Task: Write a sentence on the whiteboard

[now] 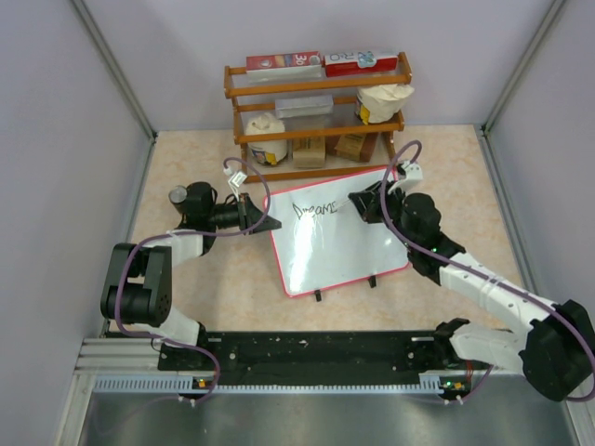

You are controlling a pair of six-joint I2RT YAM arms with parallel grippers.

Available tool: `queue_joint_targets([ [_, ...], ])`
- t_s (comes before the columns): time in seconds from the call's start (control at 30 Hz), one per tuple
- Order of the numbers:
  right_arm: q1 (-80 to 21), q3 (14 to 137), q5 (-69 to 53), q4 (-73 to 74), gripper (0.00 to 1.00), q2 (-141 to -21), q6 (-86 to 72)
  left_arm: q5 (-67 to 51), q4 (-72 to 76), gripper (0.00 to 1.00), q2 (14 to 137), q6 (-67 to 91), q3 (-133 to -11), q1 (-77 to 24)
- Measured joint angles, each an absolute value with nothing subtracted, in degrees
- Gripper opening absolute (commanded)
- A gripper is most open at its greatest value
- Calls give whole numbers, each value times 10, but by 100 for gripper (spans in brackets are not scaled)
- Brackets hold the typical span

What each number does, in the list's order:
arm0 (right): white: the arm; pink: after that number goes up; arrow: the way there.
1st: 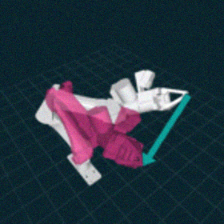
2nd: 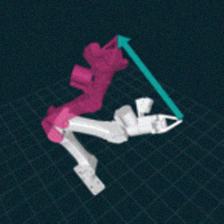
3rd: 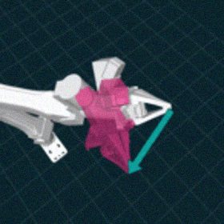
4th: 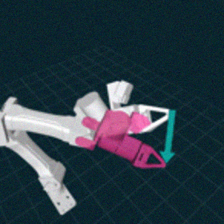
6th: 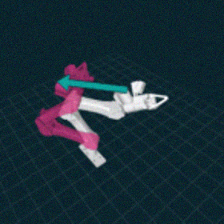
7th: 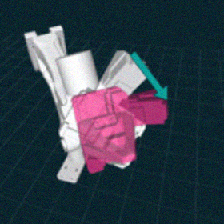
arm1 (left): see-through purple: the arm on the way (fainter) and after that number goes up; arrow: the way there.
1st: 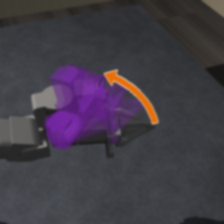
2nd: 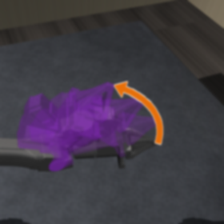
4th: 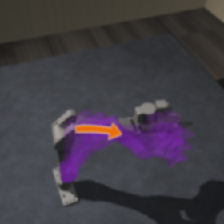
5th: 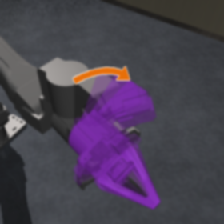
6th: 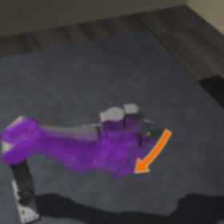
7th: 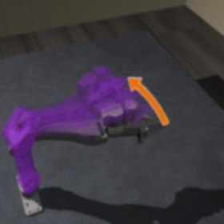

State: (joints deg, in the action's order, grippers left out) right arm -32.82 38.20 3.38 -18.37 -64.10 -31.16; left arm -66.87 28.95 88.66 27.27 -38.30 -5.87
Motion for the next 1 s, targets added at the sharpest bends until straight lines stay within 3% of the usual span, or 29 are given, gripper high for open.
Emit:
queue_joint_targets([
  [0.3,-303,365,37,-195,0,-567,-316,-669,289,0,887,270,-385,-60],
  [1.0,-281,376,81,-168,0,-597,-265,-669,288,0,887,270,-385,-61],
])
